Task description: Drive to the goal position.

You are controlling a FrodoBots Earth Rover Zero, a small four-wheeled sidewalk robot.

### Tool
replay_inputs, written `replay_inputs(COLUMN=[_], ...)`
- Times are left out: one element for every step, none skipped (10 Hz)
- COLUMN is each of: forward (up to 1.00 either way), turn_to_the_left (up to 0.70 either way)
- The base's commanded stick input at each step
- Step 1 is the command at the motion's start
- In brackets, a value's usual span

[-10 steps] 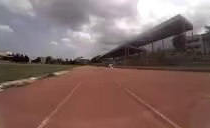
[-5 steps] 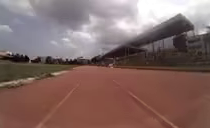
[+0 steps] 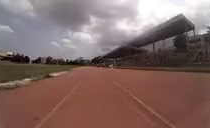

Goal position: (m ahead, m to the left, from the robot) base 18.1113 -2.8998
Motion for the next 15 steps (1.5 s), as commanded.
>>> replay_inputs(forward=[0.45, 0.45, 0.45, 0.45, 0.45, 0.45, 0.45, 0.45, 0.45, 0.45, 0.45, 0.45, 0.45, 0.45, 0.45], turn_to_the_left=[0.0, 0.0, 0.0, 0.0, 0.0, 0.0, 0.0, 0.0, 0.0, 0.0, 0.0, 0.0, 0.0, 0.0, 0.0])
